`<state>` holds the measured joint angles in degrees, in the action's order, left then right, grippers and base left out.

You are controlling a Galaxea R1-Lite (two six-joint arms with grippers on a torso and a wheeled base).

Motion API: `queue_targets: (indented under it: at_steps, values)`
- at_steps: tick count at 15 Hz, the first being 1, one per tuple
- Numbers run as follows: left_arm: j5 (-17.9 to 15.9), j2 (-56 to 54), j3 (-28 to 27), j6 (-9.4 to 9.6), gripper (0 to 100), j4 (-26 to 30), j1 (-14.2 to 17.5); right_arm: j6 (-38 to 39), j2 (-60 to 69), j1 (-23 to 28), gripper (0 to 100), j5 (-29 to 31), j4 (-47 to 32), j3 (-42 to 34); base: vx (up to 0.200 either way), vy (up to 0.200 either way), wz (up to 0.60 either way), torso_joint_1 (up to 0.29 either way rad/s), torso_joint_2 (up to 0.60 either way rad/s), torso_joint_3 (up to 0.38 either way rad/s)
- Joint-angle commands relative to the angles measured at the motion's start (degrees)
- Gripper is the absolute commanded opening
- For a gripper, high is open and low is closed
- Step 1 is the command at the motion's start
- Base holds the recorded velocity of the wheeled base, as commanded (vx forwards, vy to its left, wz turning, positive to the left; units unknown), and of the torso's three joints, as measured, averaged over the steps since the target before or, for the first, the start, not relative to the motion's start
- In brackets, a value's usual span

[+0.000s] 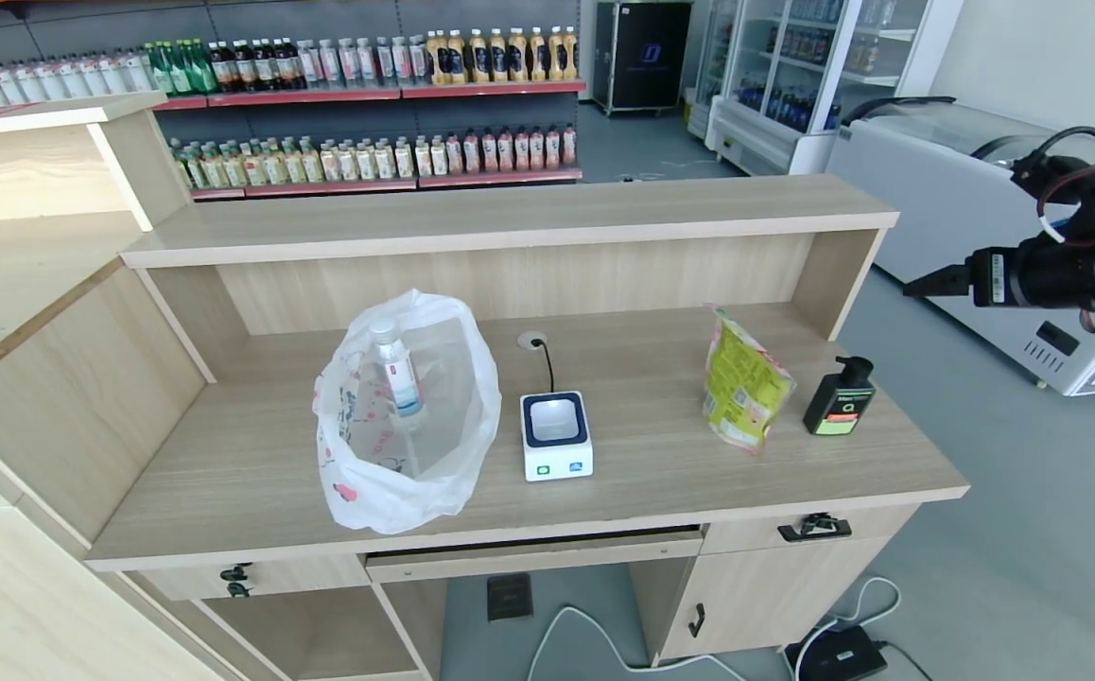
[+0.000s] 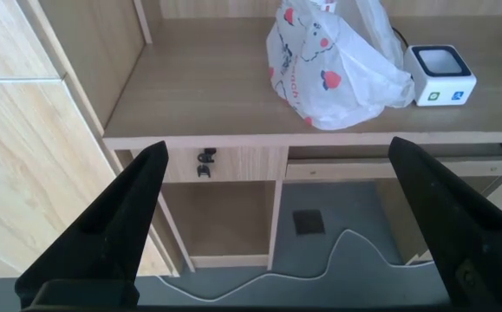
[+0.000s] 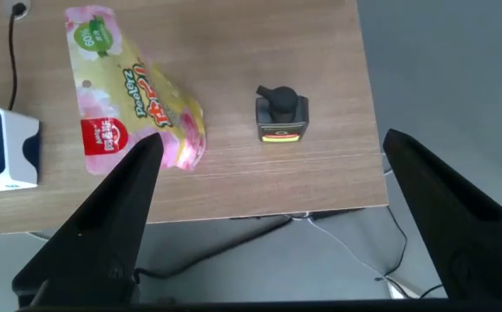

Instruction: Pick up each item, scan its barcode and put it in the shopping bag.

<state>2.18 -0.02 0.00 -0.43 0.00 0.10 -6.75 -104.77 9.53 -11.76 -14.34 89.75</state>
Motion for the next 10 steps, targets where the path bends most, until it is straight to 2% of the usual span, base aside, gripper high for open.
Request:
queue_targets:
  at_steps: [1,10]
  values:
    - [0.0,0.0,0.0,-0.01,100,0.0,0.0,0.0,-3.1,-1.0,100,0.0,1.2,0.2,0.0,0.0,0.0,0.0,0.0,0.0]
    - [0.0,0.0,0.0,-0.1,100,0.0,0.0,0.9,-8.9,-6.1,100,0.0,8.4,0.0,0.0,0.0,0.0,0.0,0.0,0.0]
